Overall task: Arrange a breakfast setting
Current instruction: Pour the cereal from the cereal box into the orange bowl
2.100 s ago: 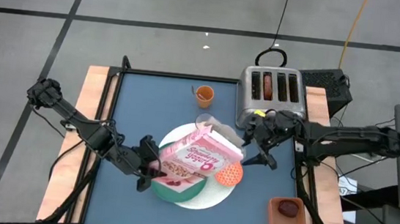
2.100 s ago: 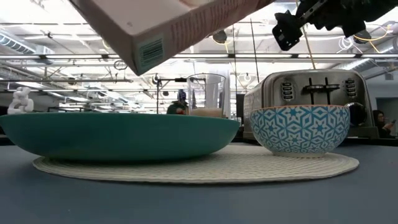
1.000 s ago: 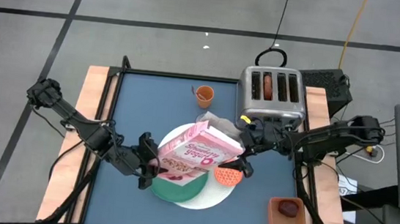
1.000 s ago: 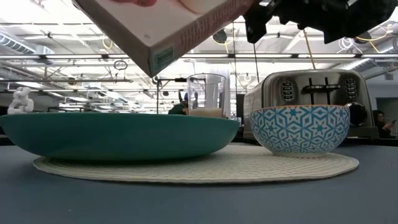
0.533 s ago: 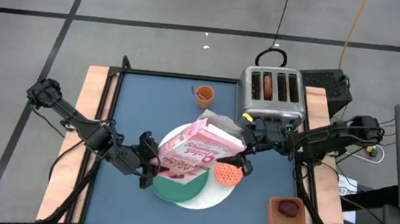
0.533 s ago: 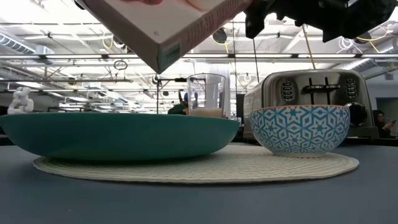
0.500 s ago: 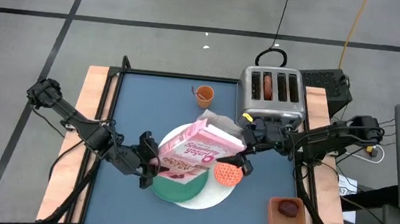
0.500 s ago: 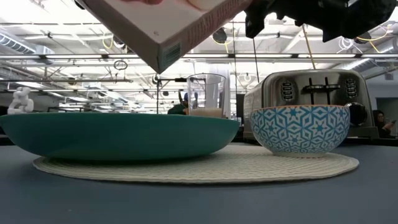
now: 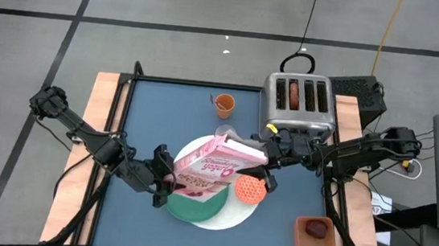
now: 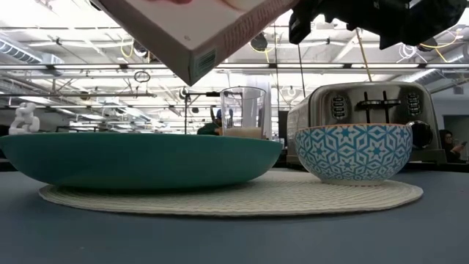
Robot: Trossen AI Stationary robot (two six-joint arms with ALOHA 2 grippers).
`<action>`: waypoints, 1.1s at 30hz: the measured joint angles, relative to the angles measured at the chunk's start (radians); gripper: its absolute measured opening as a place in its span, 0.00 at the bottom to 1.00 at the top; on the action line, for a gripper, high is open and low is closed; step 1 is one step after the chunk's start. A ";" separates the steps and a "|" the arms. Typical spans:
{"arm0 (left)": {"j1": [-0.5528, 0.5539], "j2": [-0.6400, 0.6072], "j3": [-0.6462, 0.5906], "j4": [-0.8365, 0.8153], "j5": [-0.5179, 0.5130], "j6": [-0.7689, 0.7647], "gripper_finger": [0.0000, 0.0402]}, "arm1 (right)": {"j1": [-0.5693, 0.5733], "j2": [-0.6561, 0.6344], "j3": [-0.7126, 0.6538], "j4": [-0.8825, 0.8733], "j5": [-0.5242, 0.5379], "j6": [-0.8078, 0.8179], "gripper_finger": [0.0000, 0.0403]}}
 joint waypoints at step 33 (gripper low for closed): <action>-0.277 -0.180 0.000 -0.149 -0.297 -0.164 0.83 | 0.001 -0.001 0.000 0.025 0.018 0.005 0.25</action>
